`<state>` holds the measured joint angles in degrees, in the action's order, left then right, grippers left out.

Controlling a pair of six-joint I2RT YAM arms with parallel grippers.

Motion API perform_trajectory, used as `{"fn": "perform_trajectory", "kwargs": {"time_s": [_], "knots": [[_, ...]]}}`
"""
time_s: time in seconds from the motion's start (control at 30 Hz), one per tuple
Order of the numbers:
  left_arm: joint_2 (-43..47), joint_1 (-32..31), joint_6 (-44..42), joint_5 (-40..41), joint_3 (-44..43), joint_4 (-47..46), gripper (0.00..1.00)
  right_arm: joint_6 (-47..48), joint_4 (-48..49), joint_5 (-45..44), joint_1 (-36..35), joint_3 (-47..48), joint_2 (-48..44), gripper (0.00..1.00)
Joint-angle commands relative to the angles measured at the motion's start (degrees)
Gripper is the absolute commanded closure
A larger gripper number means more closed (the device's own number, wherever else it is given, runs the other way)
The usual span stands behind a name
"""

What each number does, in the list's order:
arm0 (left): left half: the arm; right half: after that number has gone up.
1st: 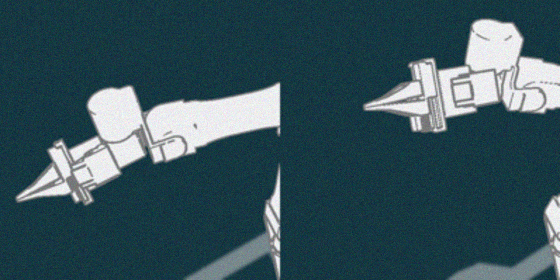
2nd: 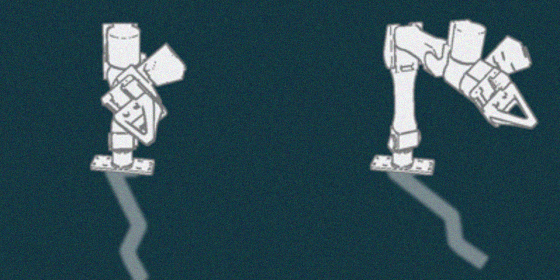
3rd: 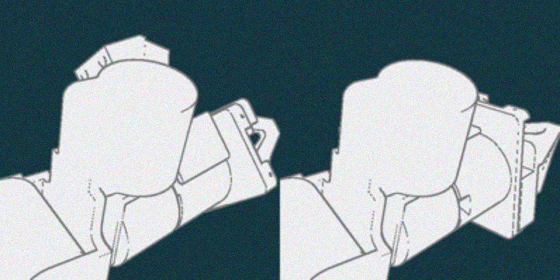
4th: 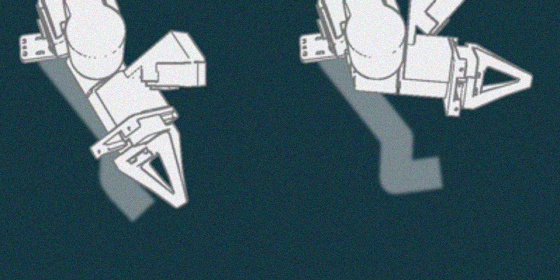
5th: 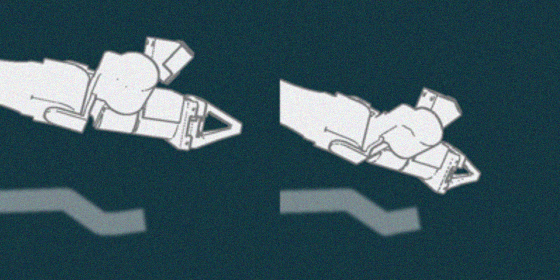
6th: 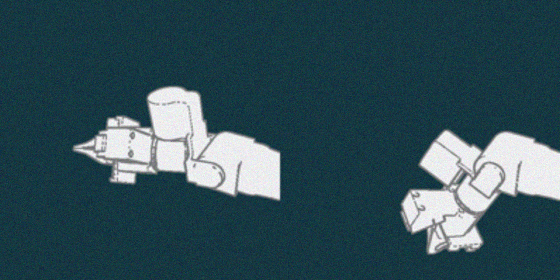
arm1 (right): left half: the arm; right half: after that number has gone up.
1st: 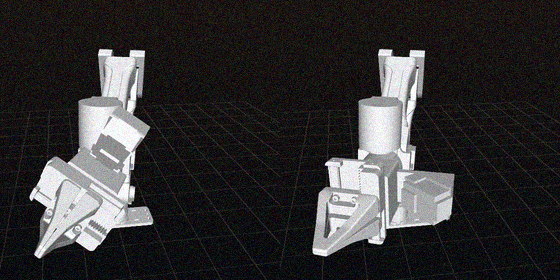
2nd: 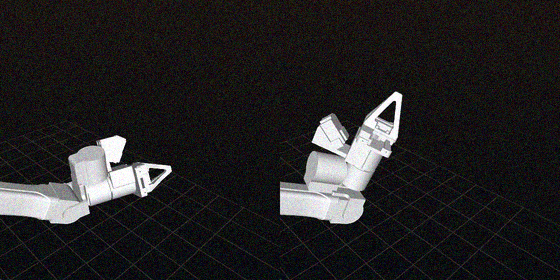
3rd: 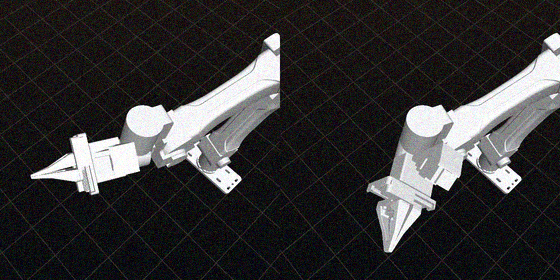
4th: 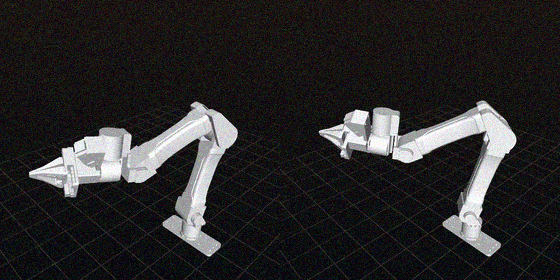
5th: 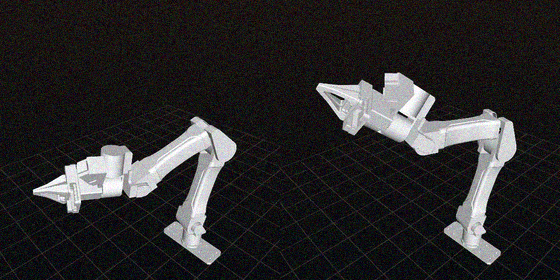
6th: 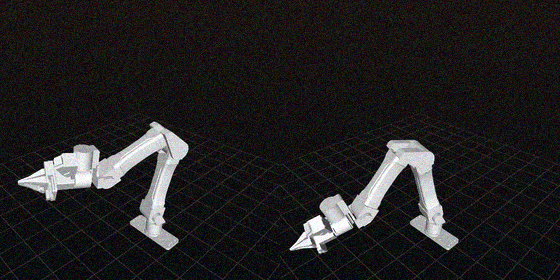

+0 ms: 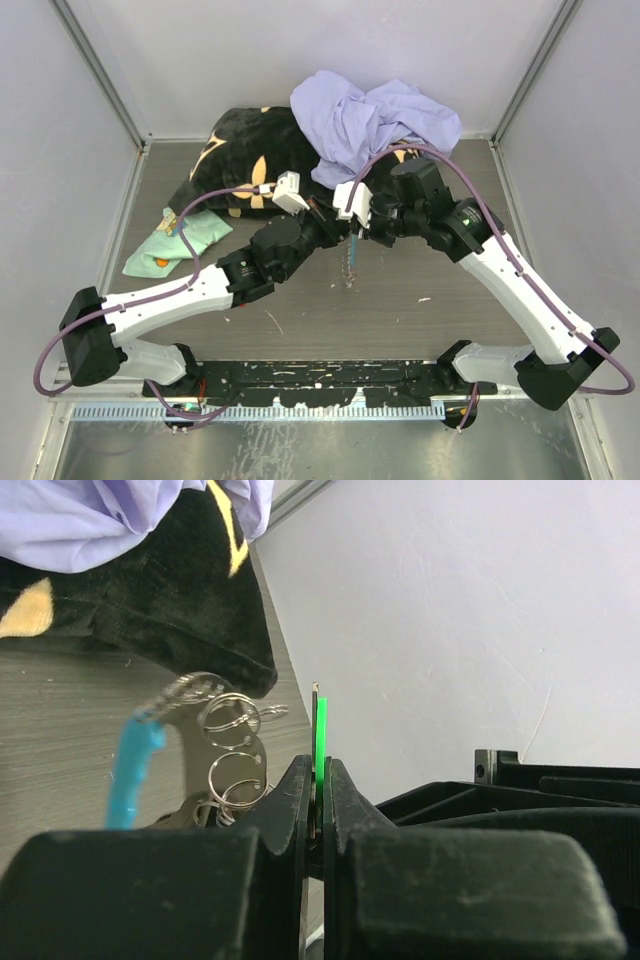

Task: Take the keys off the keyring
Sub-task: Remove the key from the keyring.

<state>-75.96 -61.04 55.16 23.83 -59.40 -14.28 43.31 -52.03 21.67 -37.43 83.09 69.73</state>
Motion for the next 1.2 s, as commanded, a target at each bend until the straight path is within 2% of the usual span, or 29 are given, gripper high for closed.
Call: {"fn": "perform_trajectory", "kwargs": {"time_s": [0.0, 0.17, 0.43, 0.7, 0.83, 1.0, 1.17], "knots": [[0.1, -0.8, 2.1, -2.2, -0.9, -5.1, 1.0, -7.2, 12.1, 6.5, 3.3, -1.2, -2.5, 0.82], [1.9, -0.9, 2.3, -1.5, 0.5, -7.3, 1.0, -15.3, 16.6, 19.3, 12.5, -5.5, -4.9, 0.73], [5.9, -0.8, 1.1, -0.9, 1.3, -8.3, 1.0, -20.2, 17.9, 38.2, 22.6, -8.9, -8.0, 0.57], [7.8, -0.8, 0.7, 0.7, 0.9, -7.9, 1.0, -23.4, 21.2, 48.6, 24.8, -13.7, -9.2, 0.56], [7.5, -0.8, 0.2, 1.9, -0.3, -7.9, 1.0, -22.0, 20.6, 55.1, 24.8, -13.8, -8.7, 0.58], [6.4, -0.9, -0.6, 2.0, -2.3, -7.8, 1.0, -19.5, 19.6, 53.1, 24.8, -14.2, -8.2, 0.6], [5.4, -0.8, -0.8, 1.4, -3.6, -7.8, 1.0, -22.7, 21.8, 41.0, 24.8, -13.1, -8.0, 0.64]]}}
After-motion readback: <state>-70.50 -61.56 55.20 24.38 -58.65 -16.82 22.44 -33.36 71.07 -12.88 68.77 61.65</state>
